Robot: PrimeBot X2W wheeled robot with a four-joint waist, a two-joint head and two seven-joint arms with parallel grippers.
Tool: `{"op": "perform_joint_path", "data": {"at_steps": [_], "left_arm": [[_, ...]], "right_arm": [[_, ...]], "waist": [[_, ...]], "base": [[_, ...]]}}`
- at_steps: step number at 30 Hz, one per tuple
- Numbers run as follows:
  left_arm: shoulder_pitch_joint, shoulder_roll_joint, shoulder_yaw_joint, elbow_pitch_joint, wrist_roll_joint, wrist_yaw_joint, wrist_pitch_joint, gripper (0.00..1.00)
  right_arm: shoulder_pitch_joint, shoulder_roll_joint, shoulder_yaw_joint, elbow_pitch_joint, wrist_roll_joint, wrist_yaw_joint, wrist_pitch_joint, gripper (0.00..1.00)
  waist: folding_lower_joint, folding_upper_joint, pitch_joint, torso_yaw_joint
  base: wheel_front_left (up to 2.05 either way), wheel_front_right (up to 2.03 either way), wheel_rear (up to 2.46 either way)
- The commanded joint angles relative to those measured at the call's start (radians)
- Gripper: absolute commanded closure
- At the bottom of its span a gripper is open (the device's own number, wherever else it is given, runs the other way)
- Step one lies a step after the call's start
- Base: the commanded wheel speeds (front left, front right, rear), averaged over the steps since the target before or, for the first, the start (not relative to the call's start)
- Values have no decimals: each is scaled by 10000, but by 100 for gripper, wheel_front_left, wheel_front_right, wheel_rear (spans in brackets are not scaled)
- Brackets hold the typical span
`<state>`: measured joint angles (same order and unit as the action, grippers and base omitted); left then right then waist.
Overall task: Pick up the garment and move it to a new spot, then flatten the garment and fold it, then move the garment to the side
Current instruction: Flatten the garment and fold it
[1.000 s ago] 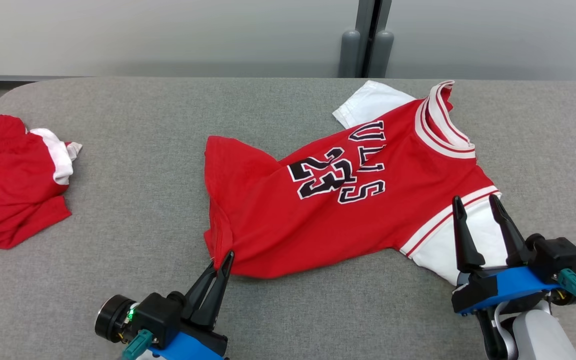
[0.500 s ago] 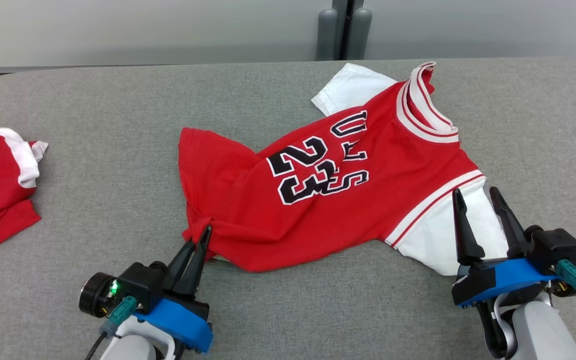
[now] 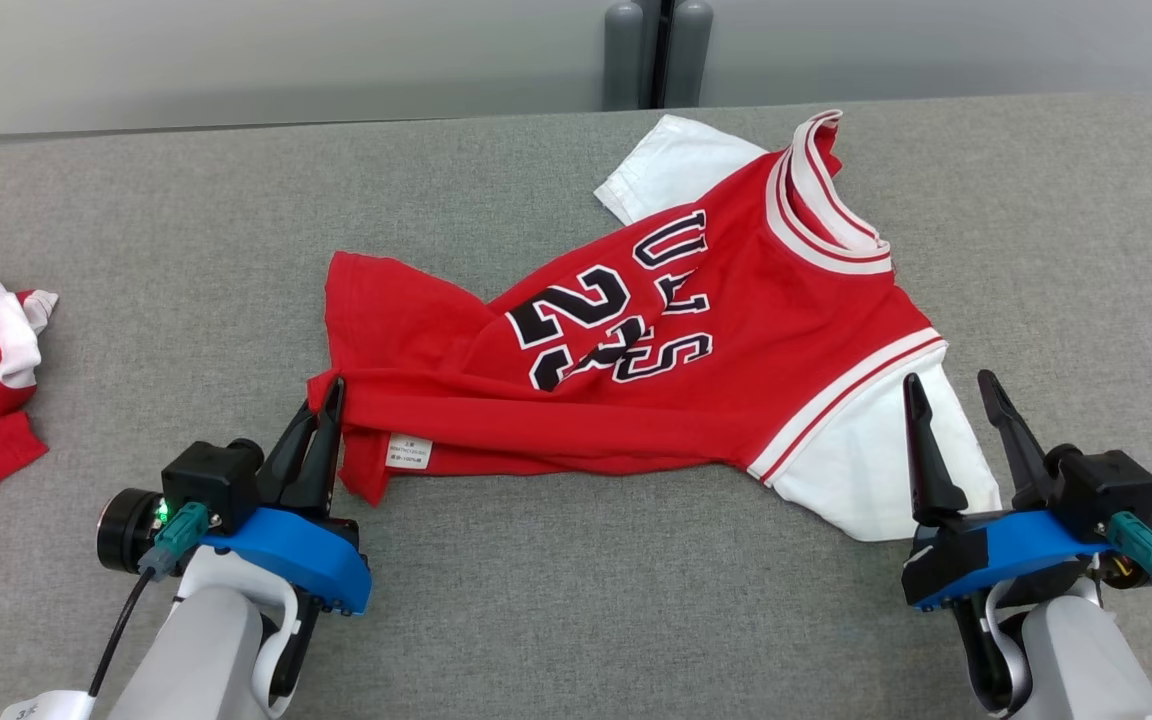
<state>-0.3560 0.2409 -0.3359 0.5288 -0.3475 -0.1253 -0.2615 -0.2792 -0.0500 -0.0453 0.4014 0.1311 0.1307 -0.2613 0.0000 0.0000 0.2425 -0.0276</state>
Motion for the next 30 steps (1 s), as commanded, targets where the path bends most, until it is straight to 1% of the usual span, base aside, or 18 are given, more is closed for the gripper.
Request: {"op": "perform_joint_path", "data": {"at_steps": [1, 2, 3, 9, 17, 21, 25, 30], "left_arm": [[-146, -67, 45, 118, -4, -48, -44, 88], [-172, -83, 77, 198, 43, -54, -46, 67], [-204, -106, 141, 240, 52, -59, -47, 0], [174, -321, 371, 304, 211, -53, -49, 0], [1136, -601, 693, -923, 593, -59, -49, 0], [1446, -665, 711, -1208, 770, -60, -49, 0], [1549, -710, 535, -1166, 850, -61, -49, 0], [1429, -671, 311, -872, 802, -60, -49, 0]], "right_arm": [[-83, -10, -8, 36, -67, 1, -56, 0], [-82, -12, 3, 72, -63, 1, -54, 0], [-78, -10, 7, 110, -52, 1, -56, 0], [90, -10, -14, 276, 47, 1, -56, 0], [249, -13, -38, 333, 143, 1, -54, 0], [236, -13, 16, 386, 189, 1, -54, 0], [192, -13, 140, 412, 232, 1, -56, 0], [156, -13, 221, 366, 293, 1, -56, 0]], "waist": [[0, 0, -32, -13], [0, 0, -60, -25], [0, 0, -97, -32], [0, 0, -393, 70], [0, 0, -725, 493], [0, 0, -814, 599], [0, 0, -844, 538], [0, 0, -752, 246]], "base": [[0, 0, 0], [0, 0, 0], [0, 0, 0], [0, 0, 0], [0, 0, 0], [0, 0, 0], [0, 0, 0], [0, 0, 0]]}}
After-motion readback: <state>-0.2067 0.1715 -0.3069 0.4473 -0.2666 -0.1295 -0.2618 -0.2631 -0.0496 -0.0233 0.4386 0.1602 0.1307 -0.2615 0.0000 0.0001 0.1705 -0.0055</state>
